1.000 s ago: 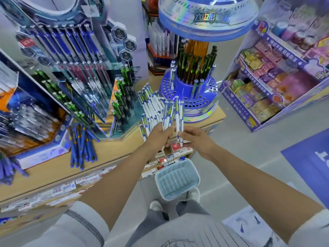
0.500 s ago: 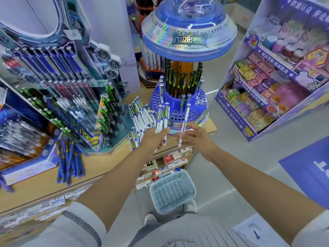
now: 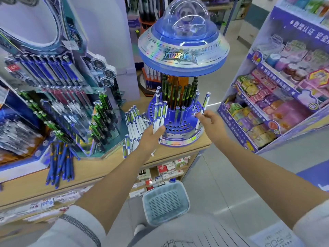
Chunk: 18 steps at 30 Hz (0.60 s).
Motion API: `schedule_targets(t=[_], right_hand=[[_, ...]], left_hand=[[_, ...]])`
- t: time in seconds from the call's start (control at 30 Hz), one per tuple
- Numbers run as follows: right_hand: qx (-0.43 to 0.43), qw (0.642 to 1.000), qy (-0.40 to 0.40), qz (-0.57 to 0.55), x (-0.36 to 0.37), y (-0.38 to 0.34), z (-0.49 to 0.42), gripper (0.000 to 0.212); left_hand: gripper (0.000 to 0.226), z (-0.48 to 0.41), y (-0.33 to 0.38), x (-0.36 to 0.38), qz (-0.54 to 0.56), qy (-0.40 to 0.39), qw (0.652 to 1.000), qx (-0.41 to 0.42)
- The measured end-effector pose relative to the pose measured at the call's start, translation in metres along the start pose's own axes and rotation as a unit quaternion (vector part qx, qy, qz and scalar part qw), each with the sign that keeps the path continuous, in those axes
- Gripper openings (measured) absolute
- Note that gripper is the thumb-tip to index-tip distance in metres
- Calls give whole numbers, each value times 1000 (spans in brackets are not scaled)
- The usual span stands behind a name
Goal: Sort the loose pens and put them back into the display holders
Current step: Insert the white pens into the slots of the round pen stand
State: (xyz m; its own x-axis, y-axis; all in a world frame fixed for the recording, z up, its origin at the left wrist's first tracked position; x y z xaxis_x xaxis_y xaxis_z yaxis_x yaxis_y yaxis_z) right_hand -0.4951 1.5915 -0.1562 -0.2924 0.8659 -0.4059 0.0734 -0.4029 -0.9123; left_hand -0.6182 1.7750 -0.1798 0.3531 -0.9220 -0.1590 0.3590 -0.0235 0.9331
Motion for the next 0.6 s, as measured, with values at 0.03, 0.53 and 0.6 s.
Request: schedule_targets(t=[0.03,0.53,0.6], right_hand=[[2,1000,-1,16,0,2,-2,29],[20,997,-42,69,12,17,-5,33],[24,997,-32,67,13,16,-3,32]], left_hand=[[38,-2,-2,2,6,7,1000,3],[63,-3,-13,2,67,21,997,-30],[56,-7,-16,0,62,16,997,-33]])
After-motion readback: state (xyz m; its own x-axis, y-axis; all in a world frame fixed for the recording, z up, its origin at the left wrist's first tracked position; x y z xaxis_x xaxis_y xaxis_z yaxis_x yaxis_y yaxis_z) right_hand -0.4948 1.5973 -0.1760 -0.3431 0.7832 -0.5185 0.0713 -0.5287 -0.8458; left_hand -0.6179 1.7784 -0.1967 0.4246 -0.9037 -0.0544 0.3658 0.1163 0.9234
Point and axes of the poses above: each hand's wrist, its own z-axis away from the middle knuckle, its own x-axis out of the palm, y = z × x, the point moved 3 cm from there along -z, towards the middle knuckle
